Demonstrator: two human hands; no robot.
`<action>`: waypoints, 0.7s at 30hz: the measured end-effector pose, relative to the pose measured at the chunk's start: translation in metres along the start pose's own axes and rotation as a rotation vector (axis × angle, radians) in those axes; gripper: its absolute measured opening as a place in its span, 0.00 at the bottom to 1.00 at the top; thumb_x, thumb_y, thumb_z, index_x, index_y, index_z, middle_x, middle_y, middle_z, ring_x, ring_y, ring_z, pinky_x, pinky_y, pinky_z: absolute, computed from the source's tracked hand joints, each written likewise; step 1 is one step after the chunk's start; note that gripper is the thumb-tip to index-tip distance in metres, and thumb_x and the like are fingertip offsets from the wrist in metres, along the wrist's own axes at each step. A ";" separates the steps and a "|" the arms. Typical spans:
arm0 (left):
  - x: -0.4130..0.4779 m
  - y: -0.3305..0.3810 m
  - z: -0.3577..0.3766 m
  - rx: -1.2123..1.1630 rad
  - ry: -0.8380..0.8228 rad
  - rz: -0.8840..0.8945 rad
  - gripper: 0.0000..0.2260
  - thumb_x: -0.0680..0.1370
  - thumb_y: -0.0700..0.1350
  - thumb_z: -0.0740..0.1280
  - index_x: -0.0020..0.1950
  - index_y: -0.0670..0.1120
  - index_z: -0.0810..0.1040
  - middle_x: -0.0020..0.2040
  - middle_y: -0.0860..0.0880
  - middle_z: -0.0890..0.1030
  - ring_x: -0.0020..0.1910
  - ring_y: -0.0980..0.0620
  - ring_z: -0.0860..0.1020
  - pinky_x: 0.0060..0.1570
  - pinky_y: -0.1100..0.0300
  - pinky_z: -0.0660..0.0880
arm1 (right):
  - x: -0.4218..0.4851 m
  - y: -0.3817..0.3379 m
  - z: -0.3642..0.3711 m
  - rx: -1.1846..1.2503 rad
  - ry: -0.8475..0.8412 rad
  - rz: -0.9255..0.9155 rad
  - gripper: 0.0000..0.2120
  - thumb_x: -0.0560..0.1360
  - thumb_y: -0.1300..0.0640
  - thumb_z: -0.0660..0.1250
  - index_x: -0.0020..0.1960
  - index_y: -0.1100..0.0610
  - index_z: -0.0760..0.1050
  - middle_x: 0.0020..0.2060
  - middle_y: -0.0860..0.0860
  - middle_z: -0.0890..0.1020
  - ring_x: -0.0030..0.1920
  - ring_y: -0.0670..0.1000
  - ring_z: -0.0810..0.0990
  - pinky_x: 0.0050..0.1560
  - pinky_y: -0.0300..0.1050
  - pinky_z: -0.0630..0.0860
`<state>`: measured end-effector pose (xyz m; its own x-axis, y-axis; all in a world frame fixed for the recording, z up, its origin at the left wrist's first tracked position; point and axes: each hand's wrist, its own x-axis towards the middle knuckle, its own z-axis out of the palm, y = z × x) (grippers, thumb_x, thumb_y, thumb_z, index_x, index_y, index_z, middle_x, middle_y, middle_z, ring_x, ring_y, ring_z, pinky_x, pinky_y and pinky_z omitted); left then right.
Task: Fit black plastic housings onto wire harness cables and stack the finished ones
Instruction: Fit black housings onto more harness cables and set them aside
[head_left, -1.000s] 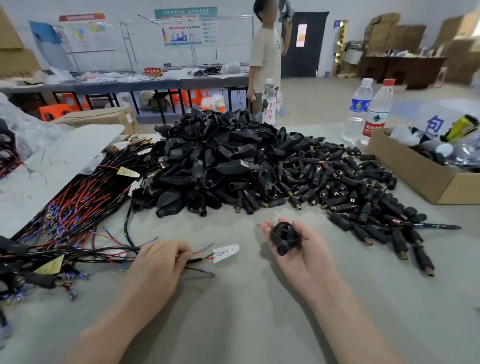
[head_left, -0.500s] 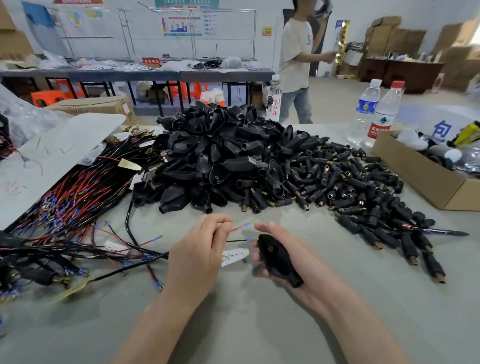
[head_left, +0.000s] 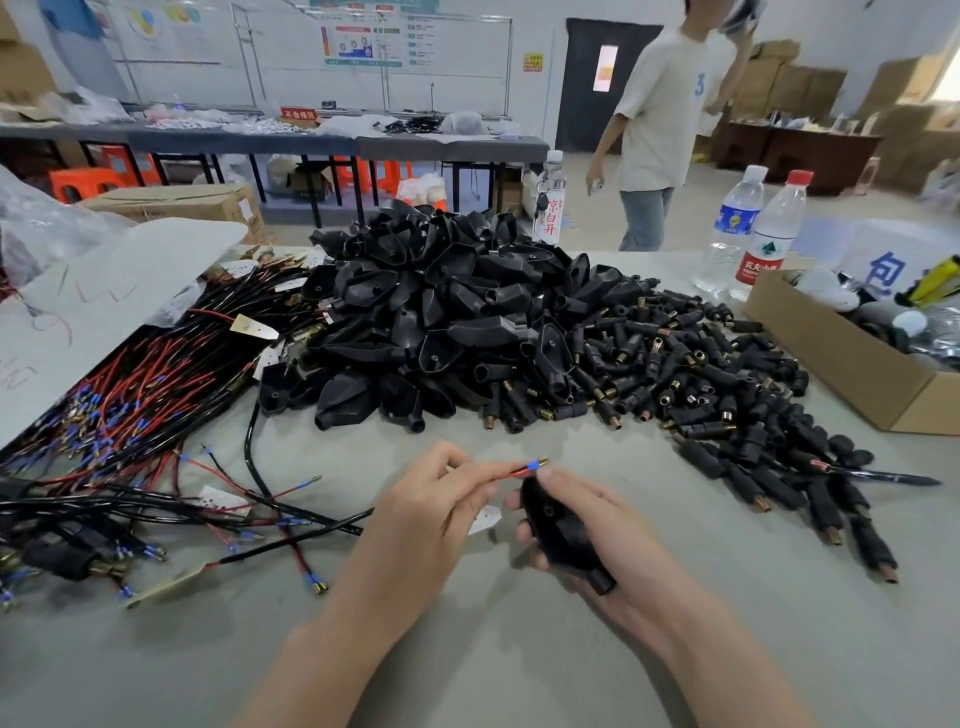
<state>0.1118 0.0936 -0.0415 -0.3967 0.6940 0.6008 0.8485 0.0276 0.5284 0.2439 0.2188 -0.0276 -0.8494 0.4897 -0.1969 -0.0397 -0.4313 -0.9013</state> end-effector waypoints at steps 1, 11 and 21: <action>0.000 0.000 0.000 0.003 -0.002 -0.006 0.11 0.80 0.44 0.65 0.58 0.58 0.80 0.45 0.58 0.73 0.42 0.61 0.73 0.44 0.71 0.67 | 0.001 0.000 0.000 0.041 0.008 0.019 0.16 0.80 0.49 0.62 0.53 0.60 0.83 0.45 0.60 0.84 0.35 0.54 0.81 0.29 0.43 0.75; -0.007 0.007 -0.009 0.030 0.070 -0.068 0.08 0.82 0.45 0.61 0.53 0.51 0.80 0.47 0.60 0.73 0.43 0.60 0.74 0.45 0.71 0.67 | 0.004 0.002 -0.001 0.134 0.000 0.087 0.13 0.83 0.57 0.56 0.60 0.63 0.75 0.45 0.61 0.84 0.38 0.57 0.81 0.33 0.46 0.75; -0.010 0.026 -0.005 0.151 -0.193 0.116 0.10 0.80 0.45 0.61 0.49 0.47 0.82 0.48 0.52 0.75 0.41 0.52 0.77 0.41 0.60 0.73 | 0.003 0.007 0.000 0.112 -0.065 0.058 0.10 0.81 0.56 0.62 0.57 0.53 0.81 0.48 0.57 0.83 0.41 0.54 0.78 0.39 0.47 0.75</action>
<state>0.1365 0.0839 -0.0310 -0.2320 0.8224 0.5194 0.9329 0.0370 0.3581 0.2414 0.2172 -0.0350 -0.8841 0.4131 -0.2185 -0.0452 -0.5409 -0.8399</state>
